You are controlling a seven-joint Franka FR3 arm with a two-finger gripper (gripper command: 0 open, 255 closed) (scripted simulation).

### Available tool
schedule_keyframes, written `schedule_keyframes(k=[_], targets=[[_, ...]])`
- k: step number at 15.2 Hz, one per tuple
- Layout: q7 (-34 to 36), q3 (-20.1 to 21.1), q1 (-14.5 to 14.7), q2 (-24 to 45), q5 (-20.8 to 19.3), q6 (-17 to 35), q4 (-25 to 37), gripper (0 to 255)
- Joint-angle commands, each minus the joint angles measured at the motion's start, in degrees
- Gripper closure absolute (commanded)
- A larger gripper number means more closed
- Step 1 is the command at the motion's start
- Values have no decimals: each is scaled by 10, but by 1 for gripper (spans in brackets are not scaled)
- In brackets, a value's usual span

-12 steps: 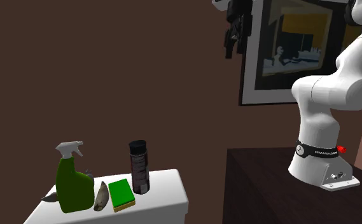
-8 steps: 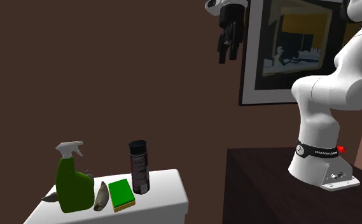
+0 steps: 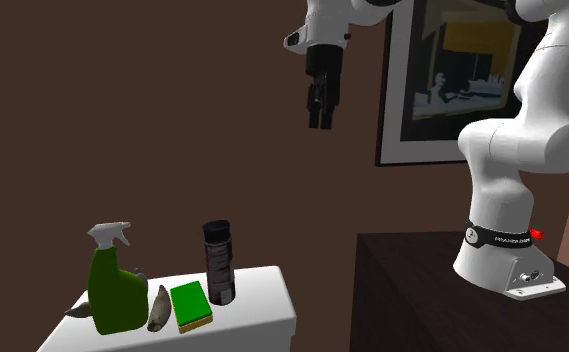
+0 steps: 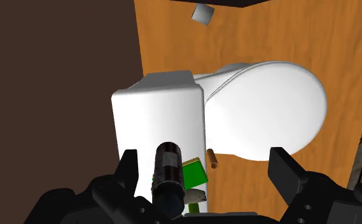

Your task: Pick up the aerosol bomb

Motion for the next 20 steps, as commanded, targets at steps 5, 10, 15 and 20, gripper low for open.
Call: schedule_keyframes(k=[5, 10, 15, 20], targets=[[-18, -2, 3, 126, -10, 77, 39, 0], [-30, -2, 5, 235, -17, 121, 95, 0], [-40, 0, 5, 346, -26, 150, 169, 0], [-48, 0, 5, 460, -35, 163, 262, 0]])
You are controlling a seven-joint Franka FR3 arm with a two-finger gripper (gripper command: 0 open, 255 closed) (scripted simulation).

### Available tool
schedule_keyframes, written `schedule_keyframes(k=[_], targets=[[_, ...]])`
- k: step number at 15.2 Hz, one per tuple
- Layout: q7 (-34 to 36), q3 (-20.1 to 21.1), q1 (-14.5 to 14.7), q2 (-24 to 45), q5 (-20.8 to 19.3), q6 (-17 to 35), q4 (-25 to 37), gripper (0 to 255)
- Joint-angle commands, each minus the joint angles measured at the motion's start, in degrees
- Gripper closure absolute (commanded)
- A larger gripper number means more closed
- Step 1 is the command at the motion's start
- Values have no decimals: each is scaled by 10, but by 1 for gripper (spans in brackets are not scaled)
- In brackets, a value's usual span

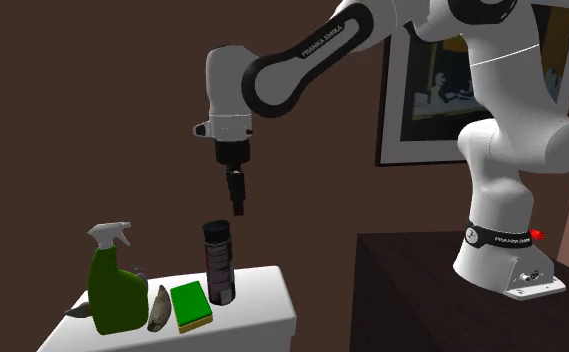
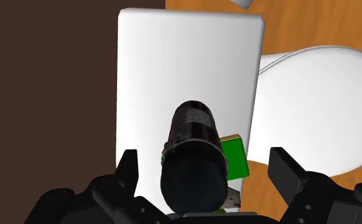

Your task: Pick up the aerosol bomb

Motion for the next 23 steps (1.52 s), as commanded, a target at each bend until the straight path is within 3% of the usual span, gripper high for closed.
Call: schedule_keyframes(k=[1, 11, 12, 23], targets=[[-5, 0, -1, 49, -3, 2, 44, 0], [-2, 0, -2, 82, -4, 48, 31, 0], [-2, 0, -2, 83, -3, 47, 33, 255], [-2, 0, -1, 73, -4, 36, 34, 255]])
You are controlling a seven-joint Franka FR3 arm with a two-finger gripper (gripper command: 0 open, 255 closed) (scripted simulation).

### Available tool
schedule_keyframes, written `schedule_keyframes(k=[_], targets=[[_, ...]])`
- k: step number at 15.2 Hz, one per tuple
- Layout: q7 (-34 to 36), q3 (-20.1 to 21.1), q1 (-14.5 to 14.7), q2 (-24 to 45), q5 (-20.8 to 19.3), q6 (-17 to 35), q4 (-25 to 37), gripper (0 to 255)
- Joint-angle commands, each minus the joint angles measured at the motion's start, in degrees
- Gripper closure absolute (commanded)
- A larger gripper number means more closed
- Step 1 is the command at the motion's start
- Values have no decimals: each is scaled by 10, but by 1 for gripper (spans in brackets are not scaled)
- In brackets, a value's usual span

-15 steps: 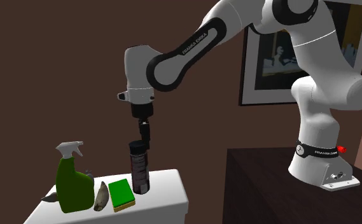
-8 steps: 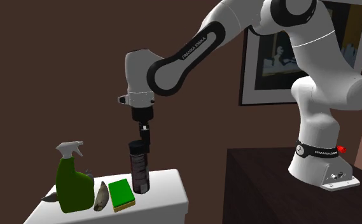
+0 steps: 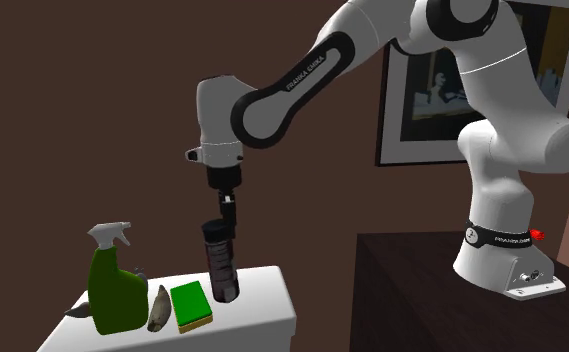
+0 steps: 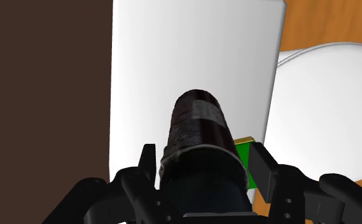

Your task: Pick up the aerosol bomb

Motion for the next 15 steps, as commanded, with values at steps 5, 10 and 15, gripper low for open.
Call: schedule_keyframes(k=[5, 10, 15], targets=[[-2, 0, 1, -25, 0, -35, 11, 255], [-4, 0, 1, -43, 0, -67, 24, 255], [-5, 0, 2, -54, 0, -87, 33, 255]])
